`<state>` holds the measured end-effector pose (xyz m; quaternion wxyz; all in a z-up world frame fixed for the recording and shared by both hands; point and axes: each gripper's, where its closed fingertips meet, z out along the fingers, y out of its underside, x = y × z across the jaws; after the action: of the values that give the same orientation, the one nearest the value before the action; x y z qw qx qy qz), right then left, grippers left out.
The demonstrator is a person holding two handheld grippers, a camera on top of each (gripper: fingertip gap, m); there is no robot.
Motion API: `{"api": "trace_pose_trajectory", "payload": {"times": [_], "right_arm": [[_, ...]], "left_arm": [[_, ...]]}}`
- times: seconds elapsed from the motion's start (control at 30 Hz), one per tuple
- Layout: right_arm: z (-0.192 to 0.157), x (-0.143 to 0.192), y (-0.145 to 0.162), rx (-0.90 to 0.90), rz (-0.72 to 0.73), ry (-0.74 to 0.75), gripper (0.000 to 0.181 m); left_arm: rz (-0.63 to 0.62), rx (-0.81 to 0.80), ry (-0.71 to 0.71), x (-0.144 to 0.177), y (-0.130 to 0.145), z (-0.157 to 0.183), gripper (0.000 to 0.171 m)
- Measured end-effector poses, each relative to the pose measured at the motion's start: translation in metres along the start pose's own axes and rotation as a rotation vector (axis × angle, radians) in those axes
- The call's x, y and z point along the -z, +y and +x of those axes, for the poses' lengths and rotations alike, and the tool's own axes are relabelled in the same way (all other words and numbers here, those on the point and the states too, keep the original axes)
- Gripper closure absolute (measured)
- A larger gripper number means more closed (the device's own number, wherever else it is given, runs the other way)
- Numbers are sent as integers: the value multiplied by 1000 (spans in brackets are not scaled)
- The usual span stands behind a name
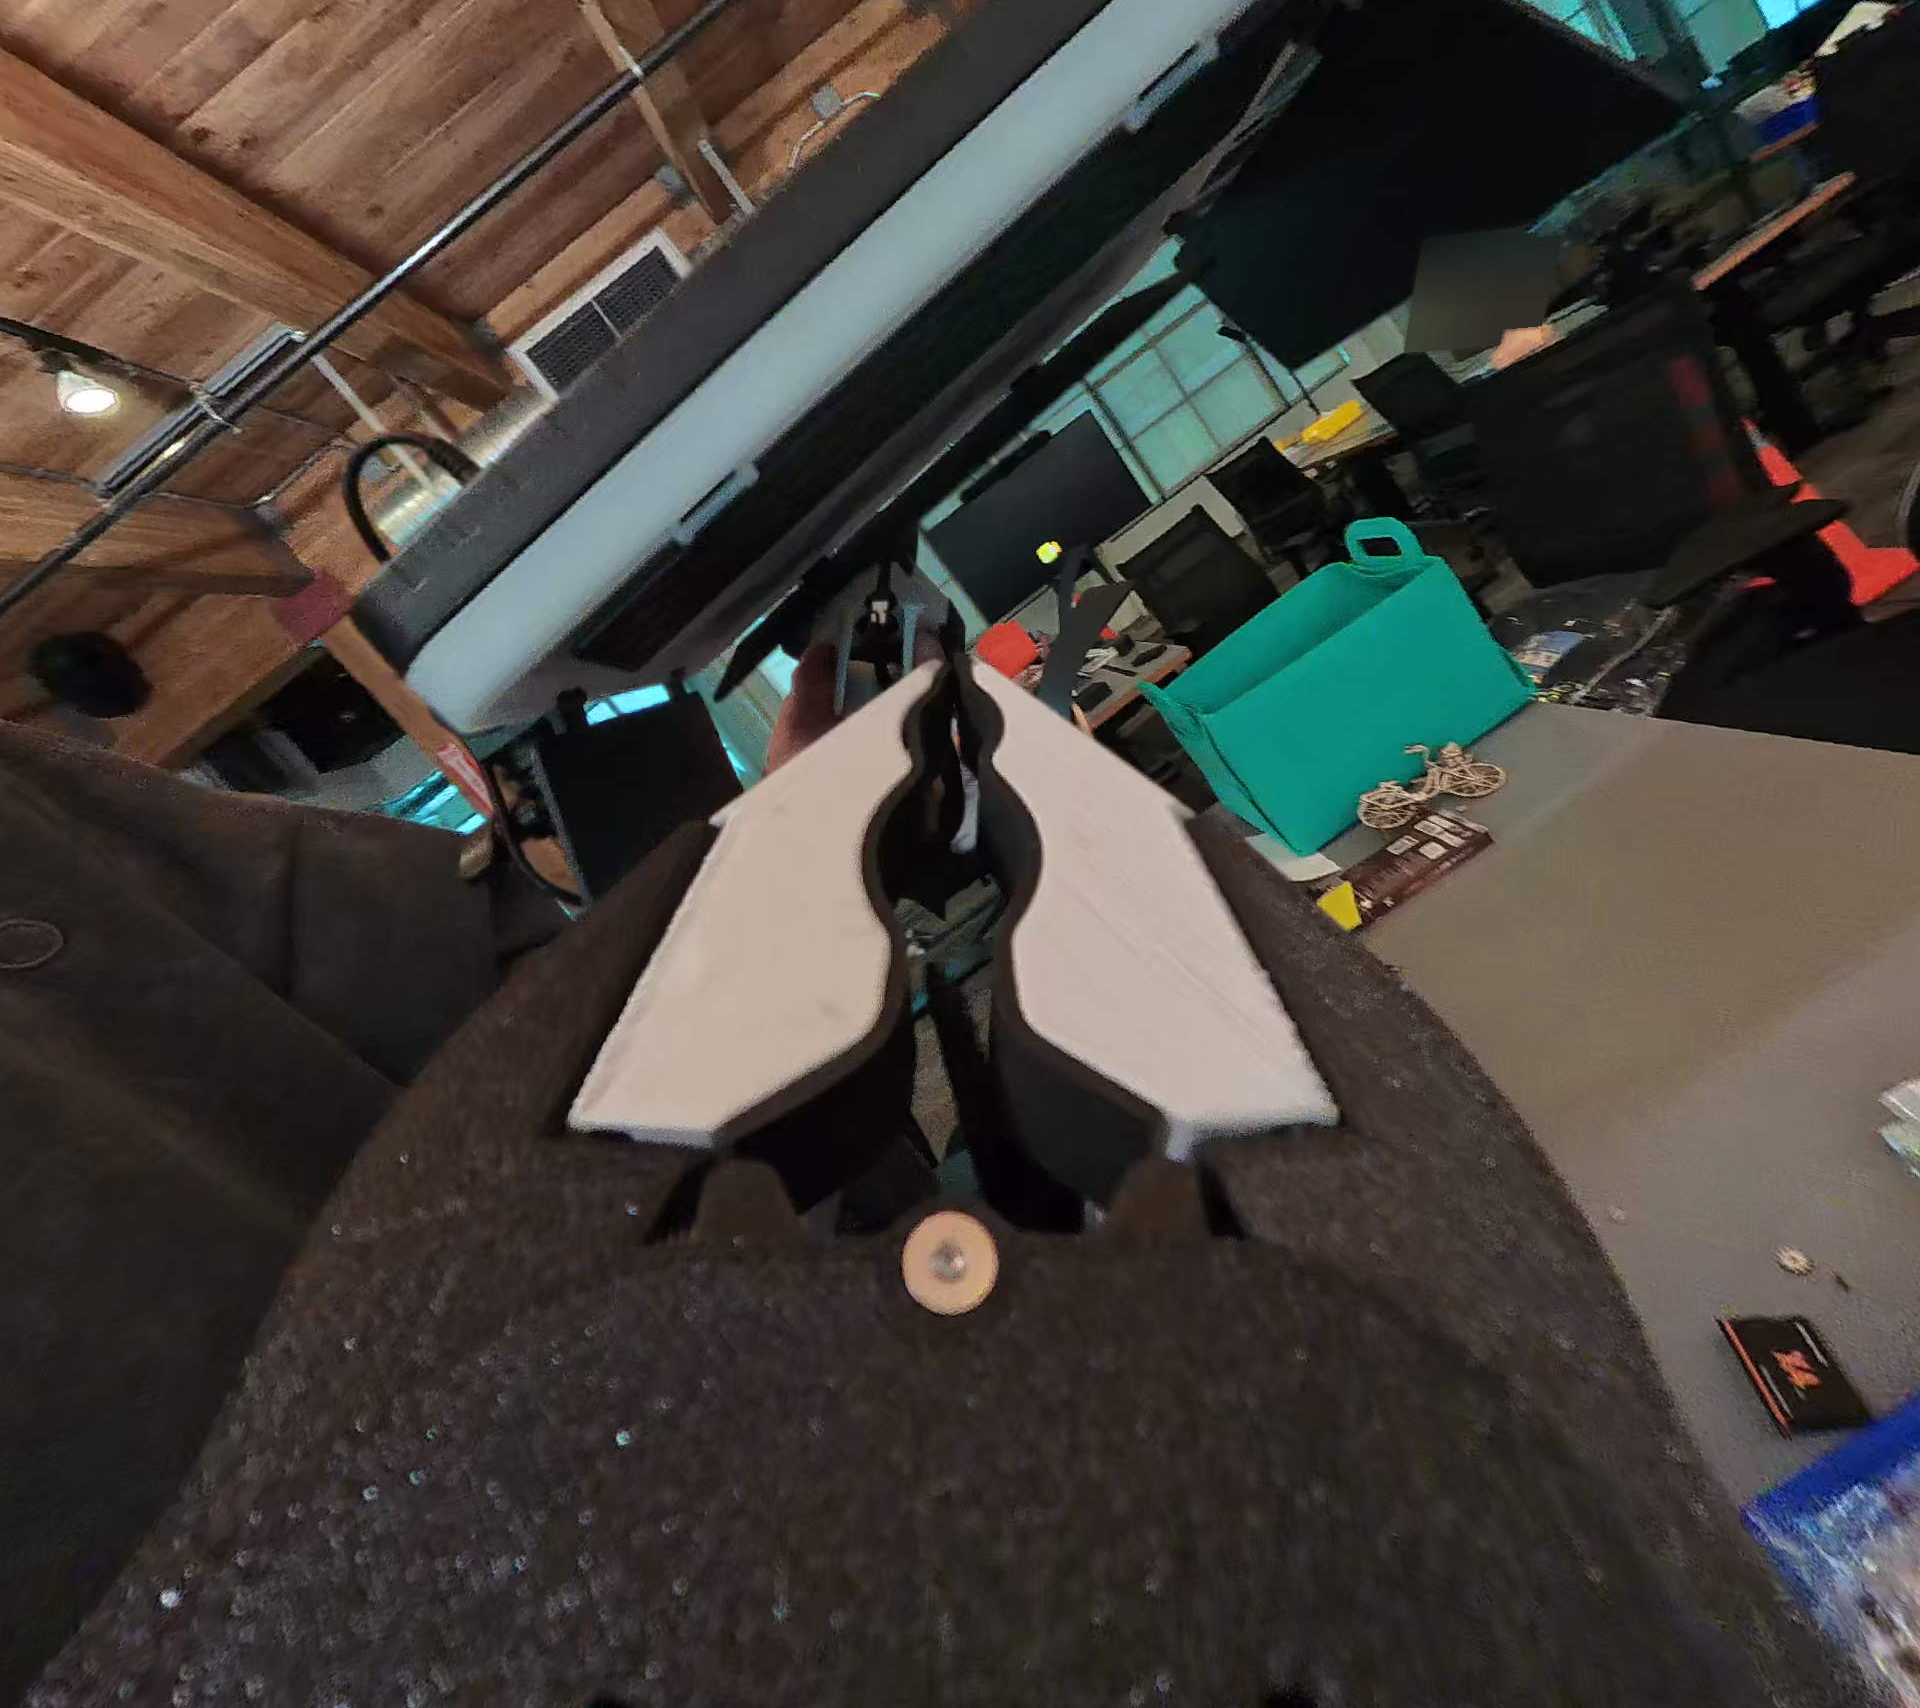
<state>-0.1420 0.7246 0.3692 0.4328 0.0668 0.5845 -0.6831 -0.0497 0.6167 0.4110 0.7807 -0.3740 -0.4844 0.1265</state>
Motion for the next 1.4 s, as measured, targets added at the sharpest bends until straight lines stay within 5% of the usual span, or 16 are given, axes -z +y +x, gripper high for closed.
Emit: {"api": "trace_pose_trajectory", "payload": {"times": [0.37, 0.63, 0.77, 1.03, 1.27, 1.4], "right_arm": [[-5, 18, 22, -21, -17, 38, 181], [-105, 7, 57, 315, -256, -128, 181], [-92, -13, 92, 463, -409, 24, 181], [-70, -55, 89, 587, -327, 116, 181], [-70, -87, 96, 632, -320, 68, 181], [-66, -86, 95, 626, -331, 102, 181]], "left_arm": [[101, 100, 156, -9, -8, 4, 171], [41, 16, -166, 56, 17, -21, 171], [17, -38, -215, 87, 25, 6, 171], [-8, -143, -289, 107, 42, 42, 171], [14, -238, -433, 117, 40, 35, 171], [-160, -345, -414, 95, 52, 39, 161]]}}
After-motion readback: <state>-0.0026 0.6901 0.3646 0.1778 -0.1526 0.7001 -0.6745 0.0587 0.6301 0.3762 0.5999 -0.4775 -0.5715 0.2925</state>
